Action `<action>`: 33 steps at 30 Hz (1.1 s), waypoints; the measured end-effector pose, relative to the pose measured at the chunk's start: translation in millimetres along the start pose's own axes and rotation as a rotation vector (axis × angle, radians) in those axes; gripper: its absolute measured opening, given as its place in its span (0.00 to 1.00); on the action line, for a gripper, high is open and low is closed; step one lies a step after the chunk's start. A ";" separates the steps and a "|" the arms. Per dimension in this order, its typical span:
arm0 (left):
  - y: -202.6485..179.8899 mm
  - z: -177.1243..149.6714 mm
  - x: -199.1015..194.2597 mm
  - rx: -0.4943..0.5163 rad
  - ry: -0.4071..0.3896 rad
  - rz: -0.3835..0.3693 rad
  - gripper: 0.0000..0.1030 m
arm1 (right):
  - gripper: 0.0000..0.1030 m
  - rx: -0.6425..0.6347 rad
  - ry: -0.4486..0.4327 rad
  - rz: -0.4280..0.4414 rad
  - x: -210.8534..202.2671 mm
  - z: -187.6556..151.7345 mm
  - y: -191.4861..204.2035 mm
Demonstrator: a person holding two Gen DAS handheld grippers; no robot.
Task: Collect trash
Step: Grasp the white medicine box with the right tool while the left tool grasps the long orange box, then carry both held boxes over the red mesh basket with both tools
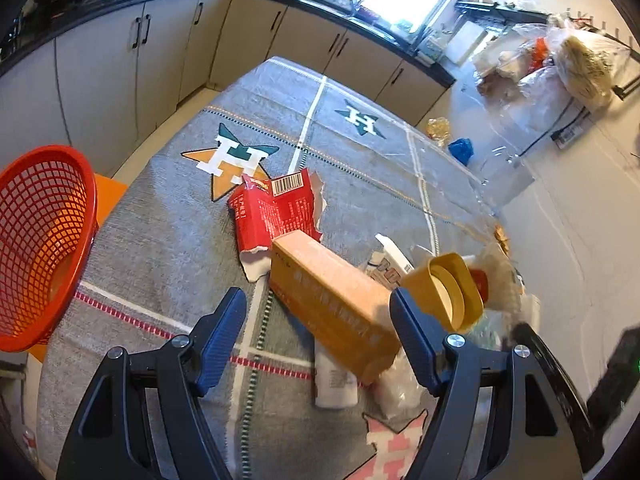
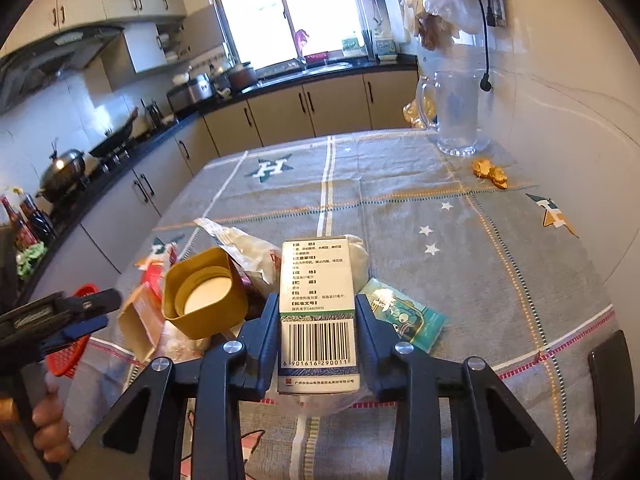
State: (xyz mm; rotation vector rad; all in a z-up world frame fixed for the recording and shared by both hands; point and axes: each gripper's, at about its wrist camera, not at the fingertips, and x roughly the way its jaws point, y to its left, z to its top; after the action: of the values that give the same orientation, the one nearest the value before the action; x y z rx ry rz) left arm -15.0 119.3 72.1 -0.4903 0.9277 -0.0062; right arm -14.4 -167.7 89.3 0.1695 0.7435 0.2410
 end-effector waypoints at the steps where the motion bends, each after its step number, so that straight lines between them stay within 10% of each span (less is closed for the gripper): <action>1: -1.6 2.6 1.6 -0.013 0.003 0.002 0.71 | 0.37 0.005 -0.010 0.008 -3.4 -0.1 -0.6; 13: -30.7 19.6 32.2 0.032 0.043 0.112 0.71 | 0.37 0.033 -0.070 0.114 -30.8 -8.3 -14.6; 20: -32.0 8.0 32.5 0.113 0.052 0.171 0.31 | 0.37 0.035 -0.065 0.132 -33.9 -12.9 -18.4; 33: -15.6 -15.7 15.4 0.219 -0.017 0.233 0.51 | 0.37 0.001 -0.055 0.153 -34.8 -19.0 -2.1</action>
State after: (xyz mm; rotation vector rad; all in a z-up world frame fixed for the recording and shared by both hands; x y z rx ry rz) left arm -14.5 95.9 58.8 -0.1780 0.9500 0.1068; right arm -51.8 -178.1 97.5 0.2334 0.6770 0.3806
